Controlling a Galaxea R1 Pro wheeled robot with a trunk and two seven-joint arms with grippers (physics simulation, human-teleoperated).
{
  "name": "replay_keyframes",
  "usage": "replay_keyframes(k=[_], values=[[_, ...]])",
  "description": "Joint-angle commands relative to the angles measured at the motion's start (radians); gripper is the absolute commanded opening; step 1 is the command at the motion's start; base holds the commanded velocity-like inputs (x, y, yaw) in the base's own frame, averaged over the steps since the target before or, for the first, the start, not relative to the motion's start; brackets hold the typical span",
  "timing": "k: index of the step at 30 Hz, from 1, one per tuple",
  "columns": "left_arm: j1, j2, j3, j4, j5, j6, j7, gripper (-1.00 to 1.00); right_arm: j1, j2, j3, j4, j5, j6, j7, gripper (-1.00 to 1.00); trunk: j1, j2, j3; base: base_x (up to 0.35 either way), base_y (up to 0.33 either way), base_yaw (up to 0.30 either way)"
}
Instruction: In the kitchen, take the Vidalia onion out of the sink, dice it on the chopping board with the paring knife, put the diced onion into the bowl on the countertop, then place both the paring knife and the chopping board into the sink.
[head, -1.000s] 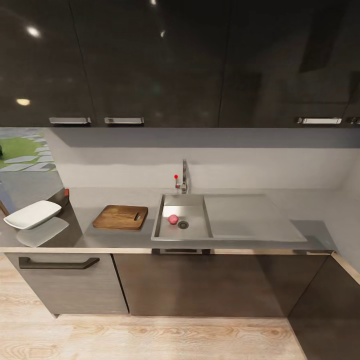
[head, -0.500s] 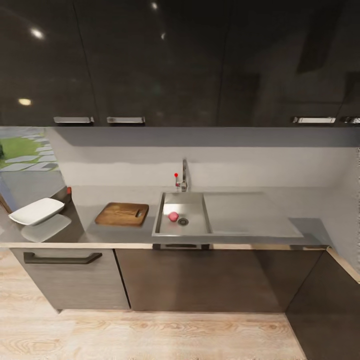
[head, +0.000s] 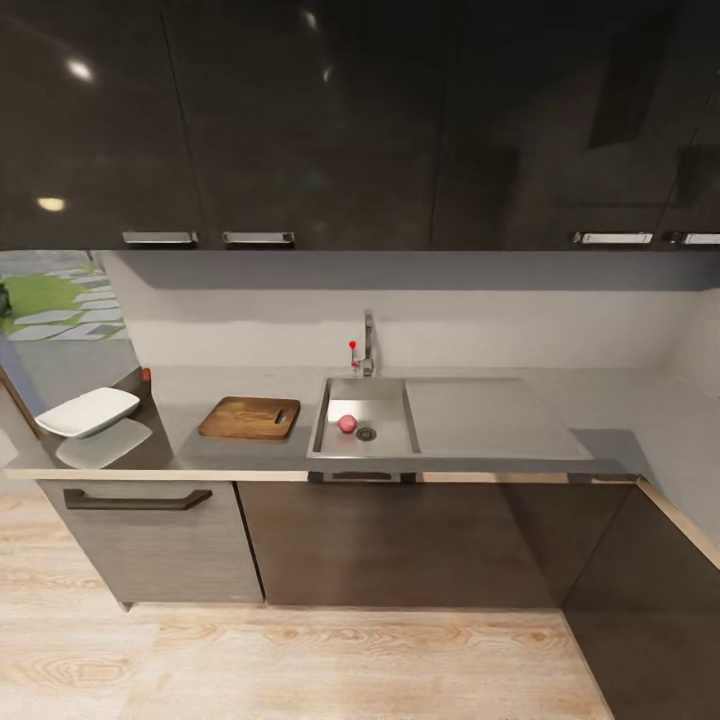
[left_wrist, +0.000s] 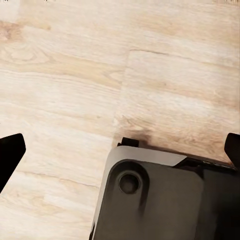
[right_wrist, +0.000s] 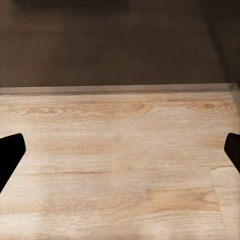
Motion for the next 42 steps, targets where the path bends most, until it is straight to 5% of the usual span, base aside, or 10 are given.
replay_keyframes(k=[1, 8, 11, 17, 21, 25, 30, 34, 37, 42], values=[[0.0, -0.001, -0.002, -0.008, 0.009, -0.002, 0.004, 1.0, -0.001, 0.0, -0.004, 0.001, 0.011, -0.002, -0.008, 1.0, 0.001, -0.002, -0.002, -0.002, 0.0, 0.0], [0.0, -0.003, -0.003, -0.176, 0.009, 0.004, 0.009, 1.0, -0.001, 0.0, -0.004, 0.0, 0.011, -0.002, -0.008, 1.0, 0.001, -0.002, -0.002, 0.0, 0.0, 0.0], [0.0, -0.003, -0.003, -0.325, 0.008, 0.048, 0.01, 1.0, -0.001, 0.0, -0.004, 0.0, 0.011, -0.002, -0.008, 1.0, 0.001, -0.002, -0.002, 0.0, 0.0, 0.0], [0.0, -0.004, -0.052, -0.758, 0.004, 0.499, 0.009, 1.0, -0.001, 0.0, -0.004, 0.001, 0.011, -0.002, -0.008, 1.0, 0.001, -0.002, -0.002, 0.0, 0.0, 0.0], [0.0, -0.005, -0.092, -0.947, 0.003, 0.661, 0.01, 1.0, -0.001, 0.0, -0.004, 0.0, 0.011, -0.002, -0.008, 1.0, 0.001, -0.002, -0.002, 0.0, 0.0, 0.0], [-0.002, -0.019, -0.113, -1.016, 0.003, 0.721, 0.01, 1.0, -0.001, 0.0, -0.004, 0.001, 0.011, -0.002, -0.008, 1.0, 0.001, -0.002, -0.002, 0.0, 0.0, 0.0], [-0.007, -0.083, -0.122, -1.036, -0.012, 0.739, 0.01, 1.0, -0.001, 0.0, -0.004, 0.001, 0.011, -0.002, -0.008, 1.0, 0.001, -0.002, -0.002, 0.0, 0.0, 0.0], [-0.03, -0.121, -0.135, -1.039, -0.08, 0.742, 0.011, 1.0, -0.001, 0.0, -0.004, 0.001, 0.011, -0.002, -0.008, 1.0, 0.001, -0.002, -0.002, 0.0, 0.0, 0.0], [-0.093, -0.137, -0.21, -1.041, -0.162, 0.746, 0.014, 1.0, -0.001, 0.0, -0.004, 0.001, 0.011, -0.002, -0.008, 1.0, 0.001, -0.002, -0.002, 0.0, 0.0, 0.0], [-0.205, -0.144, -0.23, -1.042, -0.177, 0.807, 0.014, 1.0, -0.001, 0.002, -0.004, 0.0, 0.01, -0.002, -0.005, 1.0, 0.001, -0.002, -0.002, 0.0, 0.0, 0.0]])
